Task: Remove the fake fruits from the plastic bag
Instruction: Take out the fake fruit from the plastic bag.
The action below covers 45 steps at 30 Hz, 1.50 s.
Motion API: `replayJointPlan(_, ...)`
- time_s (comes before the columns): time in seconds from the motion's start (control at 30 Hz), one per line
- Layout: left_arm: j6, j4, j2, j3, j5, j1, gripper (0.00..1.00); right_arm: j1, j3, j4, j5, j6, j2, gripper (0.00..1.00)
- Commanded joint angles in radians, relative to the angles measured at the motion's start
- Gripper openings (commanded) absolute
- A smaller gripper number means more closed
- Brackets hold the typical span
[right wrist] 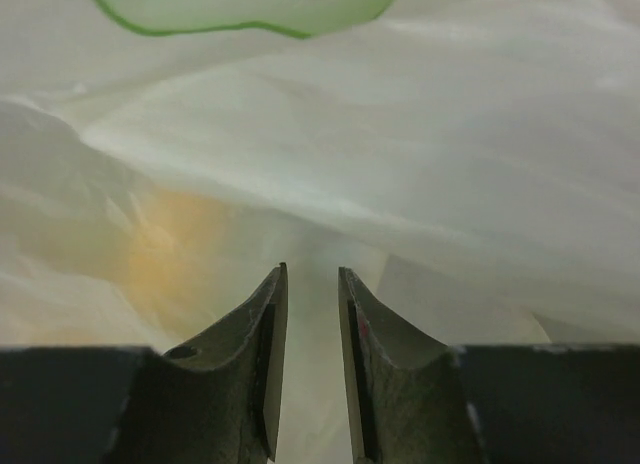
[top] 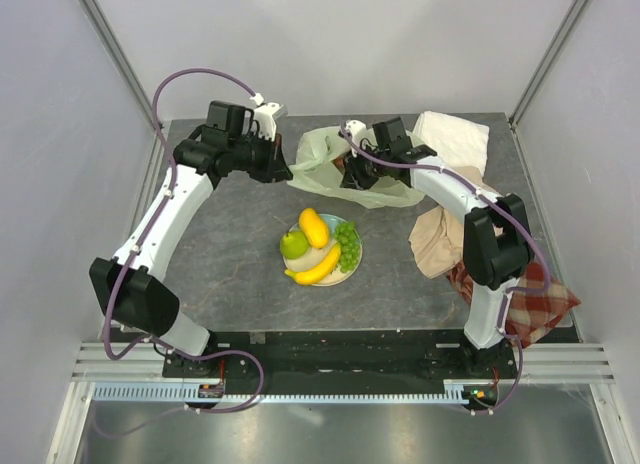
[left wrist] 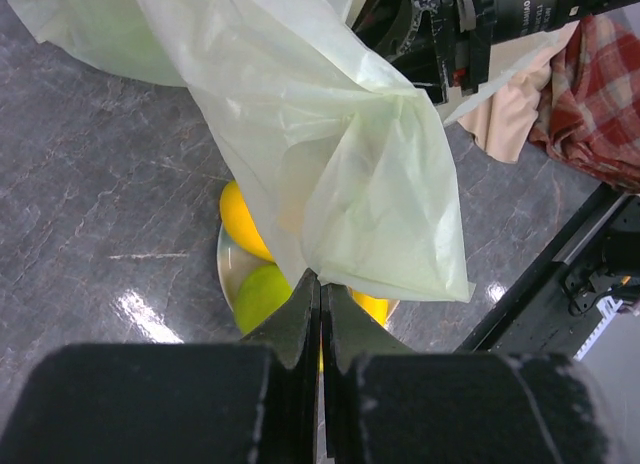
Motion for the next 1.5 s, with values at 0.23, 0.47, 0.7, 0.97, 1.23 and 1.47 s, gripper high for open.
replayJointPlan(0.23,0.058,0.006,0.069,-0.046,-0.026,-0.011,0.02,-0.034,0.150,0.244,0.267,0.059,0.182,0.70)
replayJointPlan(0.47,0.058,0.026,0.114,0.002,-0.052,-0.013,0.02,-0.084,0.296,0.328,0.200,0.192,0.374,0.98)
replayJointPlan(0.7,0.098,0.005,0.105,0.004,-0.068,-0.013,0.01,-0.090,0.414,0.396,0.151,0.288,0.459,0.97)
replayJointPlan(0.97,0.086,-0.017,0.103,-0.021,-0.040,-0.014,0.02,-0.090,0.489,0.439,0.169,0.369,0.544,0.94)
replayJointPlan(1.23,0.093,-0.033,0.118,0.014,-0.057,-0.016,0.01,-0.058,0.591,0.433,0.167,0.355,0.662,0.93)
replayJointPlan(1.47,0.096,-0.040,0.131,0.005,-0.063,-0.017,0.02,-0.020,0.656,0.487,0.184,0.366,0.712,0.93)
